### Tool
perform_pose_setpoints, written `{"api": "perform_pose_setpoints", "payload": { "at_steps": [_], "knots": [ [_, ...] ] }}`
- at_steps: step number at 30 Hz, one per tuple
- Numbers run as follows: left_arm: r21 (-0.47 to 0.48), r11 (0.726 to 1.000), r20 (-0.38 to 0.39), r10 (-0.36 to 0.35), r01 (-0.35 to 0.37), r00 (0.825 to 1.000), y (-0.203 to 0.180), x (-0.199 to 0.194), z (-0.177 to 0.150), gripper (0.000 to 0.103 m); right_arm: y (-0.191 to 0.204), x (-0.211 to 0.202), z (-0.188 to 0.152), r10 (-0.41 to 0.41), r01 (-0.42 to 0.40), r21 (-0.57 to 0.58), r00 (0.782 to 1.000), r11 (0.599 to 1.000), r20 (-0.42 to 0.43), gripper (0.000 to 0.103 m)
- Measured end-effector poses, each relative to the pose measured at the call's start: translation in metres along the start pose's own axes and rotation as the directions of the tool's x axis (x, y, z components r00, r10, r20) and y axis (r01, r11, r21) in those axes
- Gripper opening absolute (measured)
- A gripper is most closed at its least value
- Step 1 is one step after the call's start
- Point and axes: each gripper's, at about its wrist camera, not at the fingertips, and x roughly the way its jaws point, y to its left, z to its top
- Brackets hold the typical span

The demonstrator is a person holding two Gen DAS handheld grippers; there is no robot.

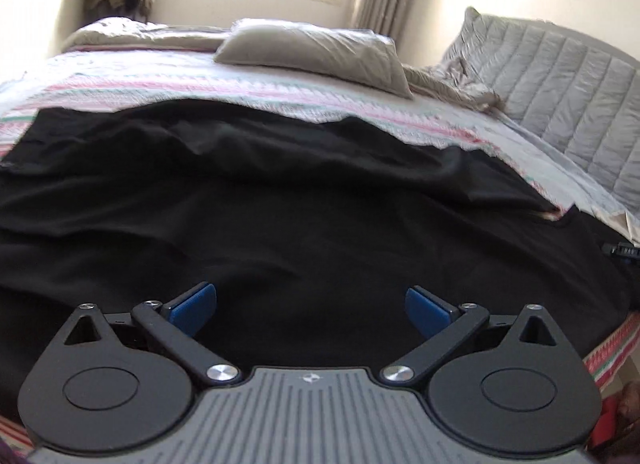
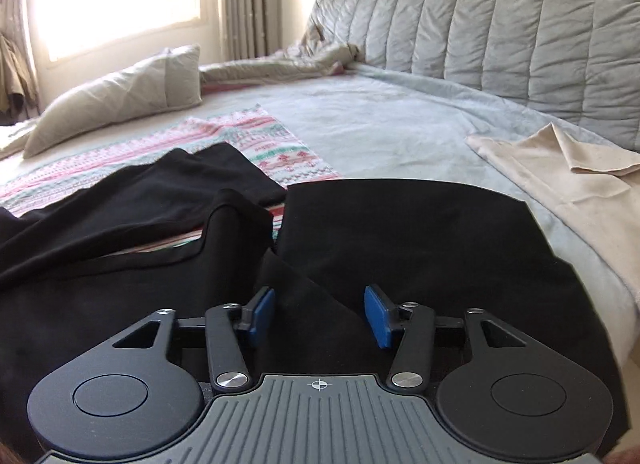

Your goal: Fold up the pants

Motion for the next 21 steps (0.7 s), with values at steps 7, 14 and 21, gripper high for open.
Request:
{"api": "perform_pose_setpoints", "payload": {
  "at_steps": [7, 14, 21],
  "knots": [
    [0.117, 0.993, -0.024, 0.032, -0.029, 0.999, -0.018, 0.013, -0.013, 0.103, -0.010, -0.026, 0.005, 0.094, -0.096, 0.025, 0.991, 0.995, 0.093, 0.005],
    [0.195, 0.981, -0.036, 0.024, -0.016, 0.999, -0.024, 0.012, -0.018, 0.103, -0.015, -0.057, 0.010, -0.056, 0.053, 0.023, 0.986, 0.998, 0.158, 0.005],
    [0.203, 0.979, -0.054, 0.013, -0.002, 0.998, -0.022, 0.019, -0.016, 0.103, -0.019, -0.052, 0.005, -0.164, 0.164, 0.004, 0.983, 0.986, 0.081, 0.004]
  ]
}}
